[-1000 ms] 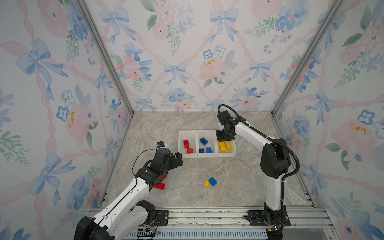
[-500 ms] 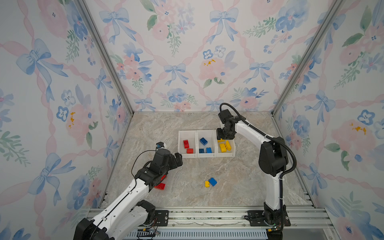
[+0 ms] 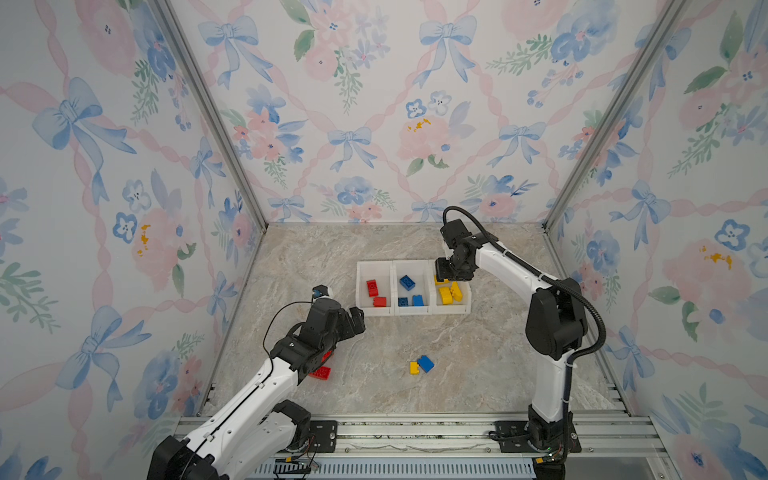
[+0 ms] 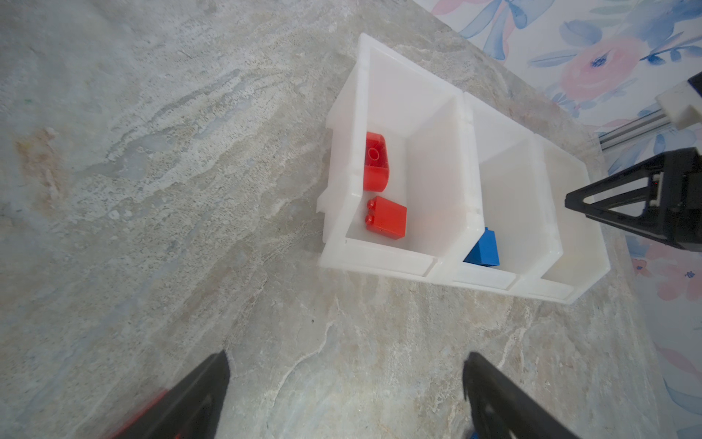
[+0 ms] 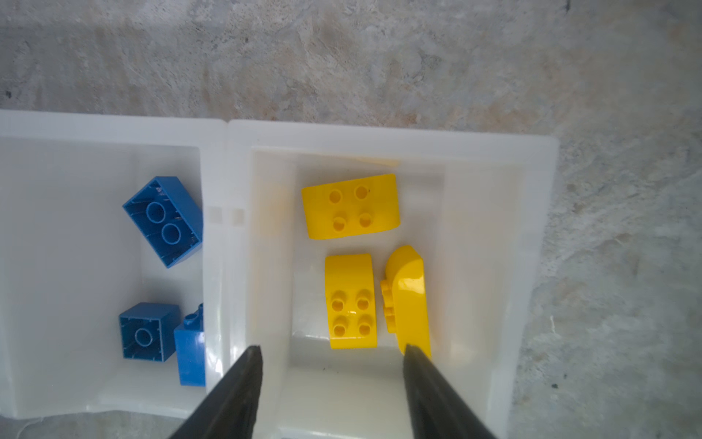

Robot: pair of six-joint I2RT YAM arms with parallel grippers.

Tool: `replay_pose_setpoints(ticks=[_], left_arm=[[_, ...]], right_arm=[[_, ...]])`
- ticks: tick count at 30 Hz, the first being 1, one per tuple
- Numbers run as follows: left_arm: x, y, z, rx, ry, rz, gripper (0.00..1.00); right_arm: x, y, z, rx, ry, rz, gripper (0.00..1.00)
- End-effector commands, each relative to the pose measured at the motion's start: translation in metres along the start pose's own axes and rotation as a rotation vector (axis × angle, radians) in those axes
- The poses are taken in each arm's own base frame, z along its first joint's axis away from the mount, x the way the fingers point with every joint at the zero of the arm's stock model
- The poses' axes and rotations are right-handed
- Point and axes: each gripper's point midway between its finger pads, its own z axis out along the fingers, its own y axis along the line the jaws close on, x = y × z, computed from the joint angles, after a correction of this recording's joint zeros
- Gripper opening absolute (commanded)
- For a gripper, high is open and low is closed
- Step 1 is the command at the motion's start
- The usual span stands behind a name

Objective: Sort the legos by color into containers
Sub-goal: 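Move the right gripper down onto the loose blue brick and close it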

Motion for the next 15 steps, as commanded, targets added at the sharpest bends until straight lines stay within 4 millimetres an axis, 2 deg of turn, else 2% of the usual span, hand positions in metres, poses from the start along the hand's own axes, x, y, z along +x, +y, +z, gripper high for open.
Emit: replay_pose_setpoints(ticks=[1,8,11,13,15], left_arm=[[0.004,0.004,0.0,-0.006,0.008,-0.011,0.98],[0.006,0.005,0.002,-0.009,0.015,-0.003,0.98],[0.007,0.005,0.002,-0.011,0.019,0.0,0.98],[0.007,0.006,0.003,-0.012,0.023,0.002,0.98],[0.008,0.005,0.004,-0.012,0.027,0.005,0.98]], right_arm=[[0.014,0.005,-0.025,-0.013,-0.009,-0.034,0.66],[0.055,0.011,-0.05,-0.026,-0.001,-0.094,0.73],[0.079,0.016,-0.053,-0.021,0.013,-0.141,0.75],[0.097,0.018,-0.049,-0.019,0.036,-0.172,0.77],[0.11,0.024,-0.055,-0.043,0.026,-0.197,0.78]])
